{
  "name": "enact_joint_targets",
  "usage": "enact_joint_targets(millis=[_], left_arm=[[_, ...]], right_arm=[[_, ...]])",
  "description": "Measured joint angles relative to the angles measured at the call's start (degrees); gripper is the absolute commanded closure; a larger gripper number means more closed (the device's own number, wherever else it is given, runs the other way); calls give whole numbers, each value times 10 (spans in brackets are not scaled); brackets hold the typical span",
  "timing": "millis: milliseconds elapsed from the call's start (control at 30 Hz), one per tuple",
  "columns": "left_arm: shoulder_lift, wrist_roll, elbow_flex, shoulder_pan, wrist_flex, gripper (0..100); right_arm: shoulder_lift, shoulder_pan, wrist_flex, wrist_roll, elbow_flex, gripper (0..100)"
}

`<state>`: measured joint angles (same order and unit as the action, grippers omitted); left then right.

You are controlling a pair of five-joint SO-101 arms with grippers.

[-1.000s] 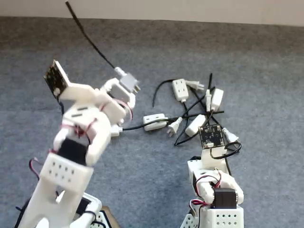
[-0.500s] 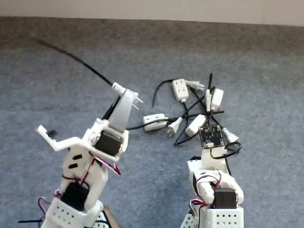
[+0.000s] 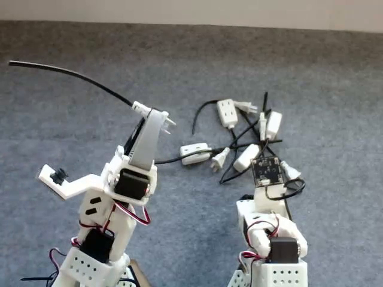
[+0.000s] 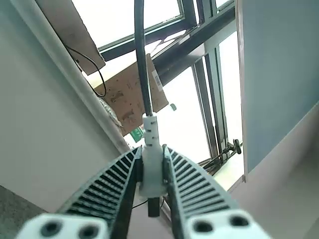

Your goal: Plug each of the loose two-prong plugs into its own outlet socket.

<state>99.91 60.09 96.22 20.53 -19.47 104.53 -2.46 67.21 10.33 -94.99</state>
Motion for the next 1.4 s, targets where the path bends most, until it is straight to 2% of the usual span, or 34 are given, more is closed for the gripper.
enact_joint_targets(millis=[167, 300, 433, 600, 800, 933, 1133, 1300, 1400], left_arm=[[-4, 1, 0, 1, 0, 993], [-4, 1, 1, 1, 18, 993], [-4, 1, 1, 1, 67, 993], [-4, 1, 1, 1, 98, 993], [-4, 1, 1, 25, 138, 993], [-4, 3, 1, 23, 142, 993], [-4, 66, 1, 26, 178, 992], [-4, 109, 1, 25, 183, 992], [-4, 120, 1, 25, 183, 992]], right_arm=[[0, -27, -129, -3, 0, 989], [-1, -66, -151, -4, 33, 988], [-1, -99, -155, -39, 123, 988], [-45, -207, -115, -47, 229, 988], [-223, -344, -109, -50, 284, 988], [-284, -342, -109, -50, 325, 988], [-295, -316, -109, -54, 386, 991], [-296, -312, -152, -112, 390, 991], [-298, -312, -159, -120, 390, 991]])
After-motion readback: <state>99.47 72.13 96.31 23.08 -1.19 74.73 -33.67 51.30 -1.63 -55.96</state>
